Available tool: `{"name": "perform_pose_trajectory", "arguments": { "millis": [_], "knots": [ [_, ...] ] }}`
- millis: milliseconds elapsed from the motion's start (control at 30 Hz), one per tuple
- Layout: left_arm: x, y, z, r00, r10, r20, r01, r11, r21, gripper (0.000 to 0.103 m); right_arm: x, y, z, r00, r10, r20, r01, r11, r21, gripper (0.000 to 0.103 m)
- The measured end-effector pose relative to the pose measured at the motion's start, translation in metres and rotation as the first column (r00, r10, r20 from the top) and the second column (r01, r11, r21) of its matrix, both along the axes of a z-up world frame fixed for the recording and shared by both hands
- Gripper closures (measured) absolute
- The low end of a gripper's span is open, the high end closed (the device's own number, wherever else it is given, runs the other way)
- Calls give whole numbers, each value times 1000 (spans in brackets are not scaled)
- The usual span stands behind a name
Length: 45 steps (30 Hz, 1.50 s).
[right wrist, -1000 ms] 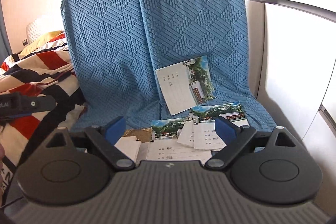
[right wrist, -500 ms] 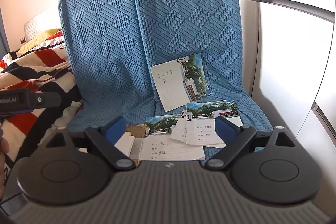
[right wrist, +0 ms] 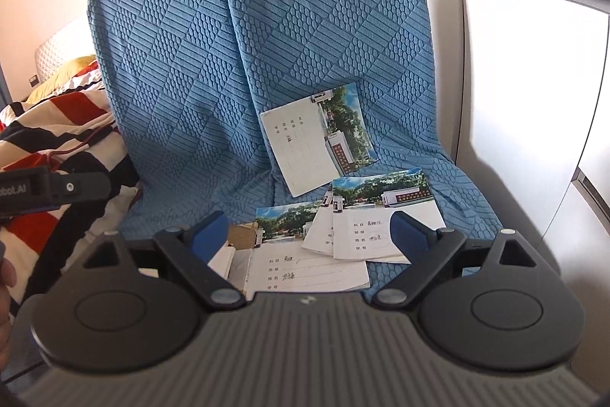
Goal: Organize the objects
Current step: 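Move both grippers toward the photo form cards on the seat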
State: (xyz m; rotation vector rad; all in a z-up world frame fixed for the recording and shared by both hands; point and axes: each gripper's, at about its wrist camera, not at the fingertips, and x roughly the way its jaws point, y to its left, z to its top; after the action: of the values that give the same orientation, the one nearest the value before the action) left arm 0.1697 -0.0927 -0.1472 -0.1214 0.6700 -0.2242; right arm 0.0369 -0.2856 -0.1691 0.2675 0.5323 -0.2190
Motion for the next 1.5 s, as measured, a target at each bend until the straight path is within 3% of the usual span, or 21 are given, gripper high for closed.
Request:
{"name": "perform_pose_trajectory", "arguments": {
  "millis": [200,533,667,967,1267,1500],
  "knots": [
    [26,5,-18,1000,-9,-10,9,1000,-21,0,20,-8,-19,999,-29,17,29,1000,0,10],
    [87,8,-49,998,-67,6,67,996,-59,0,63,-30,-39,992,-105,71,98,991,92,10],
    [113,5,-67,996,-89,-22,87,993,-82,1,86,-38,-46,991,-119,68,111,987,113,10],
    [155,-8,-99,985,-157,-71,147,980,-131,1,143,-64,-67,994,-113,-5,113,986,123,10],
    [212,-34,-129,968,-215,-133,196,970,-142,1,202,-73,-82,990,-113,-88,117,992,42,10],
    [256,-56,-150,952,-241,-188,215,965,-149,4,230,-82,-97,979,-126,-158,142,985,98,10]
  ]
}}
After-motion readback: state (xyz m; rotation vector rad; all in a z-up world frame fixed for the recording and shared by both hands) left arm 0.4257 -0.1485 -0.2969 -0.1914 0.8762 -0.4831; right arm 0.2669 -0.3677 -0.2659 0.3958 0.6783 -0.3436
